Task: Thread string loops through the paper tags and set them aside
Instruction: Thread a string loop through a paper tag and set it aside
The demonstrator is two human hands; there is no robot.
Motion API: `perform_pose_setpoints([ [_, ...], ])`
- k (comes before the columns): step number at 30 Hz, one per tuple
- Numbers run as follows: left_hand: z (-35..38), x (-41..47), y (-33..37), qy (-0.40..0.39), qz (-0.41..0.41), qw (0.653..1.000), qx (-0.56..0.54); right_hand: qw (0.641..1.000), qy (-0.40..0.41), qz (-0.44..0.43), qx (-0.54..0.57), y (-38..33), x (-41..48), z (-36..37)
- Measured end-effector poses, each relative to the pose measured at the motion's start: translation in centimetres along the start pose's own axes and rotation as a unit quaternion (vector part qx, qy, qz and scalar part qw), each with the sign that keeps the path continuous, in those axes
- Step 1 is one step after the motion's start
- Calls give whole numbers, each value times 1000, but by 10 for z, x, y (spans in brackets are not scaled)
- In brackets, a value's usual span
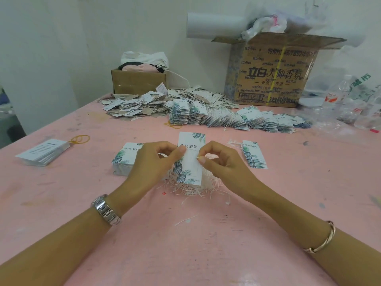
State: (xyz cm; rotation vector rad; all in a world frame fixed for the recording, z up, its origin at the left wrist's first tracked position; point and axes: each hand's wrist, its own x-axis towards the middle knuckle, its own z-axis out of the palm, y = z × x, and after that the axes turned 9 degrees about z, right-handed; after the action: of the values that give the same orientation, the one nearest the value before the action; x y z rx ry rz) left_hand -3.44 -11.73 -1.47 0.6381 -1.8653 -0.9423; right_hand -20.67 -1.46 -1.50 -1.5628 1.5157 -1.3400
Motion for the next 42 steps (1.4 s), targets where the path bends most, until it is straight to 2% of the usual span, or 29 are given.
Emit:
perform_pose_setpoints([
  [6, 5, -4, 1, 19, -5, 999, -40, 1000, -9, -4, 5, 3, -1, 0],
  [13, 11, -7, 5, 33, -58, 991, -117, 1000, -5, 1, 11, 1, -1, 1],
  [21, 11, -8, 8, 40, -66, 988, -132, 1000, -4, -11, 28, 1, -1, -2],
  [25, 12, -10, 9, 37, -77, 985, -147, 992, 70, -19, 101, -5, 2, -7],
  [28, 13, -11, 11, 20, -82, 985, -150, 990, 112, 7, 83, -4, 6, -14],
  [31, 15, -13, 13, 1, -77, 984, -158, 993, 97, 28, 65, -3, 7, -15],
  [42, 17, -18, 20, -48, -62, 985, -154, 996, 58, 22, 70, -8, 6, -13],
])
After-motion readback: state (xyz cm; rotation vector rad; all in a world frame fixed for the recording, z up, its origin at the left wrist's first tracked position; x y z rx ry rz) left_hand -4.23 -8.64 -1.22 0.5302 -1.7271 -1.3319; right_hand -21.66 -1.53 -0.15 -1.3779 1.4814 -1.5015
